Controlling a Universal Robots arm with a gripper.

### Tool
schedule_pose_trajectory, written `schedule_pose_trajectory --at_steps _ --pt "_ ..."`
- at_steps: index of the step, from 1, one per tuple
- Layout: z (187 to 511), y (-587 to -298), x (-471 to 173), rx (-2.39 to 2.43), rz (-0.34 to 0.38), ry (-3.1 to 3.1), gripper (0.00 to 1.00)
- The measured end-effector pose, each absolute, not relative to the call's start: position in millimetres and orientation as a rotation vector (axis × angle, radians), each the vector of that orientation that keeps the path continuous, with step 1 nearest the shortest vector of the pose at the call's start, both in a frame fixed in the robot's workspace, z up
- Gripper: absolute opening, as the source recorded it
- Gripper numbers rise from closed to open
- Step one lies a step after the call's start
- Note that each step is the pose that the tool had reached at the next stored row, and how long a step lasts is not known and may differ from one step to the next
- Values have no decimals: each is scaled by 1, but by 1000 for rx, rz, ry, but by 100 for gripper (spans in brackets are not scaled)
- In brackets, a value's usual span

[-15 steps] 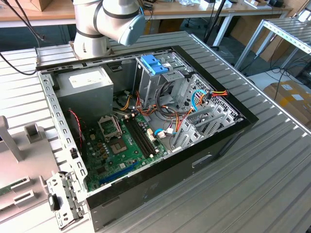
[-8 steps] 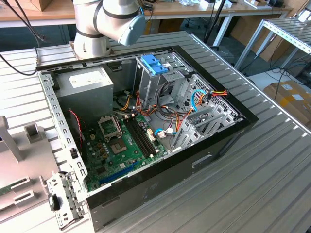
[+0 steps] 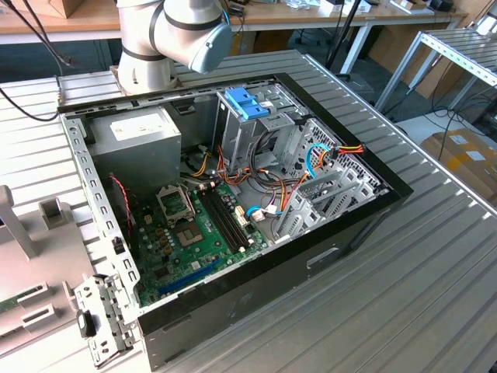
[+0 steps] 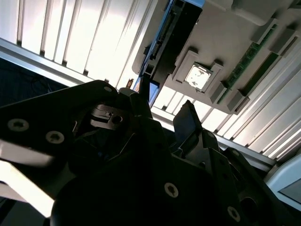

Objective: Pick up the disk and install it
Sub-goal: 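Pick up the disk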

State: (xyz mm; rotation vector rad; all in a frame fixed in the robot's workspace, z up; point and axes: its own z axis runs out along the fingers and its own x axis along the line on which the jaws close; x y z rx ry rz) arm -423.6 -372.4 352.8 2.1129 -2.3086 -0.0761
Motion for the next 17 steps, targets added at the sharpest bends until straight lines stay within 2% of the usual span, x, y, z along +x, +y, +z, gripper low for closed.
schedule_pose_trajectory --at_steps 17 --pt "333 -360 -427 2151 -76 -2272 48"
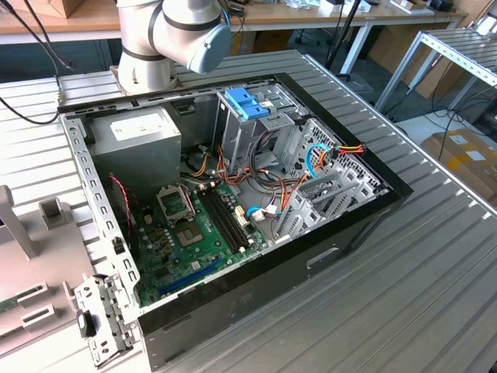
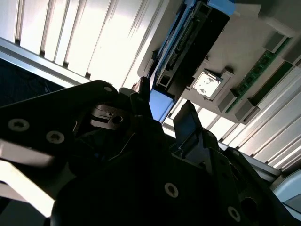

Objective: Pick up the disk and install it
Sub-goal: 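Pick up the disk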

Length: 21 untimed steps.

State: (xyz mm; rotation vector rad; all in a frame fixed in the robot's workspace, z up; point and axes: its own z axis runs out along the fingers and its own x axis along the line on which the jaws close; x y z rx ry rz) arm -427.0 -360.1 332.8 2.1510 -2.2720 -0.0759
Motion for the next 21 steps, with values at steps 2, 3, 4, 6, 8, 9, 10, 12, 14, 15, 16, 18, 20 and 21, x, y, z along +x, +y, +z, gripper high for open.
schedule_pose_trajectory --at_steps 2,3,4,6,8,9,10,12,14,15,16,18,20,21 --pt "332 -360 -427 2151 -76 -2272 48" --pt "331 -360 -427 2151 -76 -2272 48" --pt "331 -360 -427 2151 -76 -2272 48" --pt "330 -360 -427 2151 -76 -2272 48" --pt "328 -360 -427 2151 -76 -2272 48" --pt "328 -360 -427 2151 -76 -2272 48" --pt "327 -360 -428 2151 -76 -2272 48" --pt "326 -360 -428 2151 -76 -2272 48" --pt "325 -360 -428 2151 -76 -2272 48" --pt "324 -360 -428 2151 -76 -2272 48" --pt "324 -360 -428 2151 -76 -2272 48" --pt "323 -360 -428 2151 -76 -2272 48" --pt "322 -360 -429 2151 -76 -2272 48" --pt "321 -360 -429 2151 -76 -2272 48"
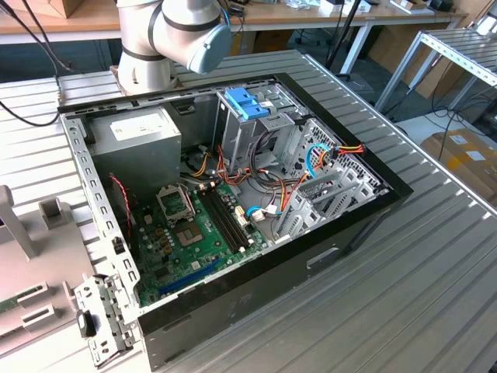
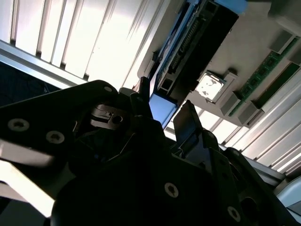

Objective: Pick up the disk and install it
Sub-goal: 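Pick up the disk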

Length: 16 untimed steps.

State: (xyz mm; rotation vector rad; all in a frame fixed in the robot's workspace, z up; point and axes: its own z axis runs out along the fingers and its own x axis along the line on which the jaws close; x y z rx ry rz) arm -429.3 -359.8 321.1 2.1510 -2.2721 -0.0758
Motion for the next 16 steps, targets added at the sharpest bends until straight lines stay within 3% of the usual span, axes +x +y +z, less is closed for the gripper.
schedule_pose_trajectory --at_steps 16 --pt "310 -360 -433 2156 -76 -2268 48"
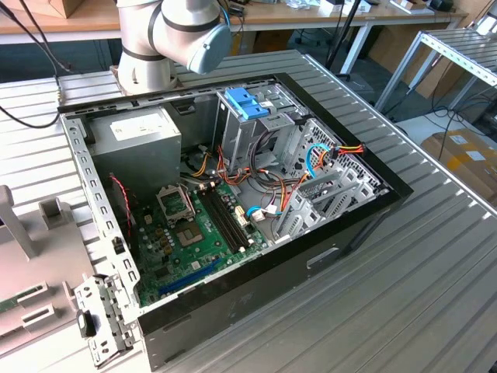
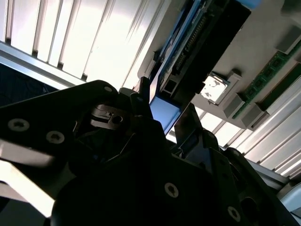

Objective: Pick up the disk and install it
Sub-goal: 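Pick up the disk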

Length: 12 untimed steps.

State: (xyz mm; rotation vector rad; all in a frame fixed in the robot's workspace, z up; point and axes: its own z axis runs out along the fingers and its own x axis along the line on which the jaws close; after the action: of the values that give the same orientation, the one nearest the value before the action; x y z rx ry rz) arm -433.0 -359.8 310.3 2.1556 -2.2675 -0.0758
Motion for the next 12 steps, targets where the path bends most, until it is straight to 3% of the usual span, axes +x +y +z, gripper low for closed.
schedule_pose_trajectory --at_steps 12 --pt "302 -360 -434 2162 -76 -2261 48"
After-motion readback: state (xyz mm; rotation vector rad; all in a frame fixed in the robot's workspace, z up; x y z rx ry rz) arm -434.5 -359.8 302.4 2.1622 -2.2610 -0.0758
